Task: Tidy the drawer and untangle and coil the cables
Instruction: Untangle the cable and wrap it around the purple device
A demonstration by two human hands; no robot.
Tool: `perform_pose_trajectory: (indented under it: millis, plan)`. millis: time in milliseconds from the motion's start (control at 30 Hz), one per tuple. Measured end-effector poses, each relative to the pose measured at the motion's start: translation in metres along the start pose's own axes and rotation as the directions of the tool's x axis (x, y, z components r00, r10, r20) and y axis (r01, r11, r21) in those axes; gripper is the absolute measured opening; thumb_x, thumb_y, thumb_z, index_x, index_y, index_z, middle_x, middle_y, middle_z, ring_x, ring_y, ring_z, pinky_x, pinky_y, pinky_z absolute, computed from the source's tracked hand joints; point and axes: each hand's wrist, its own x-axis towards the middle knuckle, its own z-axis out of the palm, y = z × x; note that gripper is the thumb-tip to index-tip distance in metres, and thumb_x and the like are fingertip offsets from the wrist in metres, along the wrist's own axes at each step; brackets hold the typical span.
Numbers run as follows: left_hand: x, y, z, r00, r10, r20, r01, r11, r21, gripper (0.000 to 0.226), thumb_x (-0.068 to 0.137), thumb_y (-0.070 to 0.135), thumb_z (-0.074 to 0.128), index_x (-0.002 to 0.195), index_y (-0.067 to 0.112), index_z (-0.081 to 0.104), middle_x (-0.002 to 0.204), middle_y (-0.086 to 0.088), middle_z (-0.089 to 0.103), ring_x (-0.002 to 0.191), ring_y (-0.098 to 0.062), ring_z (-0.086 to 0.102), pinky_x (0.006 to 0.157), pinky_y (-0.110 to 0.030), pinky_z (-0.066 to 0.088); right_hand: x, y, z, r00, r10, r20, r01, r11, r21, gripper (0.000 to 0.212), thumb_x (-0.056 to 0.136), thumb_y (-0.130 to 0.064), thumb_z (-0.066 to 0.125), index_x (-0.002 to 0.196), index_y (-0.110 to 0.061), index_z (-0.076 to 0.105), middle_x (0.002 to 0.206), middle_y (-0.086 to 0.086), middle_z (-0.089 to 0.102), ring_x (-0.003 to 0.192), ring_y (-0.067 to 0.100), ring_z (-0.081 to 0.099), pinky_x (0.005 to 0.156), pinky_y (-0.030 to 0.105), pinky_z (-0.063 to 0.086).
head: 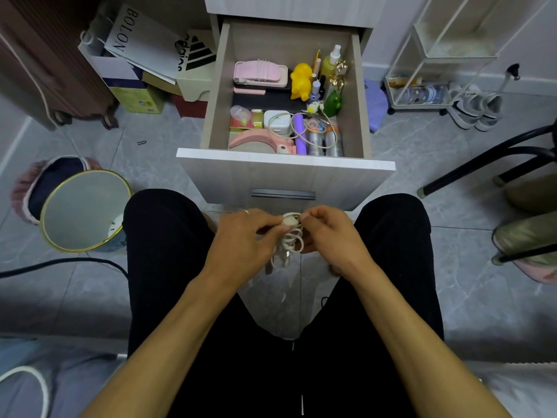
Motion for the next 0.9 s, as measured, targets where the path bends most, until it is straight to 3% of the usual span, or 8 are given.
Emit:
perform_pose_trajectory:
  millis: [200, 367, 433, 500, 567, 633, 733, 900]
  plan:
    - [0.000, -0.012, 0.000, 0.980, 0.179, 0.090, -0.187, 0.978, 0.093, 0.015, 0.087, 0.024, 0.073, 0.097, 0.014, 0.077, 0.081, 0.000, 0.073, 0.071, -0.009, 0.061, 0.069, -0.010, 0.042, -0.002, 0.004, -0.007, 0.974, -0.224, 0.035, 0.226, 0.948, -0.226, 0.010, 0.097, -0.018, 0.052, 0.091, -0.013, 0.058, 0.084, 0.002, 0.067, 0.080, 0.017, 0.066, 0.072, 0.029, 0.054]
    - [0.004, -0.016, 0.004, 0.927, 0.374, 0.014, -0.369, 0.906, 0.208, 0.022, 0.089, 0.024, 0.065, 0.094, 0.007, 0.077, 0.081, -0.007, 0.072, 0.067, -0.019, 0.065, 0.066, -0.023, 0.049, 0.002, -0.001, -0.001, 1.000, 0.027, 0.012, -0.029, 0.977, 0.209, 0.015, 0.097, -0.010, 0.051, 0.088, -0.005, 0.062, 0.077, 0.011, 0.069, 0.067, 0.018, 0.069, 0.061, 0.025, 0.055]
    - [0.003, -0.013, 0.008, 0.947, 0.311, -0.077, -0.294, 0.939, 0.177, 0.022, 0.088, 0.025, 0.067, 0.095, 0.007, 0.077, 0.084, -0.003, 0.074, 0.071, -0.014, 0.066, 0.072, -0.017, 0.048, 0.004, 0.000, -0.001, 0.994, 0.101, 0.038, -0.108, 0.941, 0.322, 0.017, 0.098, -0.010, 0.050, 0.089, -0.001, 0.062, 0.074, 0.012, 0.071, 0.066, 0.020, 0.070, 0.058, 0.025, 0.055]
    - [0.002, -0.004, 0.008, 0.979, -0.023, -0.202, 0.002, 0.995, -0.104, 0.013, 0.083, 0.020, 0.076, 0.093, 0.012, 0.078, 0.085, 0.009, 0.073, 0.077, -0.004, 0.067, 0.075, -0.010, 0.049, 0.005, 0.004, -0.003, 0.994, 0.100, 0.038, -0.107, 0.918, 0.383, 0.017, 0.098, -0.010, 0.049, 0.092, 0.001, 0.061, 0.074, 0.013, 0.072, 0.068, 0.023, 0.071, 0.059, 0.027, 0.056]
    - [0.006, 0.002, 0.010, 0.900, -0.422, -0.112, 0.328, 0.823, -0.463, 0.008, 0.083, 0.017, 0.076, 0.091, 0.014, 0.077, 0.080, 0.009, 0.074, 0.077, -0.006, 0.070, 0.074, -0.015, 0.054, 0.005, 0.007, -0.004, 0.998, 0.054, 0.015, -0.055, 0.918, 0.393, 0.014, 0.099, -0.008, 0.048, 0.094, 0.000, 0.058, 0.075, 0.012, 0.071, 0.069, 0.024, 0.071, 0.063, 0.030, 0.058]
    - [0.009, 0.002, 0.010, 0.779, -0.622, 0.075, 0.487, 0.526, -0.697, 0.006, 0.087, 0.012, 0.071, 0.093, 0.010, 0.073, 0.078, -0.001, 0.075, 0.079, -0.017, 0.073, 0.072, -0.024, 0.058, 0.004, 0.010, -0.003, 1.000, 0.014, 0.008, -0.016, 0.925, 0.379, 0.012, 0.099, -0.007, 0.047, 0.095, -0.002, 0.056, 0.077, 0.010, 0.071, 0.071, 0.024, 0.070, 0.066, 0.031, 0.058]
    - [0.014, 0.003, 0.007, 0.681, -0.688, 0.249, 0.533, 0.234, -0.813, 0.008, 0.090, 0.008, 0.066, 0.097, 0.006, 0.066, 0.083, -0.009, 0.074, 0.083, -0.025, 0.073, 0.072, -0.029, 0.059, 0.005, 0.011, -0.007, 1.000, -0.003, -0.020, 0.010, 0.949, 0.314, 0.011, 0.099, -0.009, 0.048, 0.094, -0.005, 0.057, 0.080, 0.007, 0.072, 0.075, 0.023, 0.071, 0.068, 0.029, 0.057]
    - [0.017, 0.007, 0.001, 0.666, -0.670, 0.328, 0.518, 0.100, -0.849, 0.010, 0.090, -0.001, 0.062, 0.099, 0.003, 0.064, 0.081, -0.010, 0.072, 0.078, -0.024, 0.074, 0.068, -0.027, 0.060, 0.007, 0.016, -0.012, 1.000, -0.004, -0.003, 0.005, 0.977, 0.212, 0.012, 0.097, -0.015, 0.052, 0.094, -0.008, 0.062, 0.088, 0.006, 0.073, 0.083, 0.021, 0.071, 0.071, 0.027, 0.055]
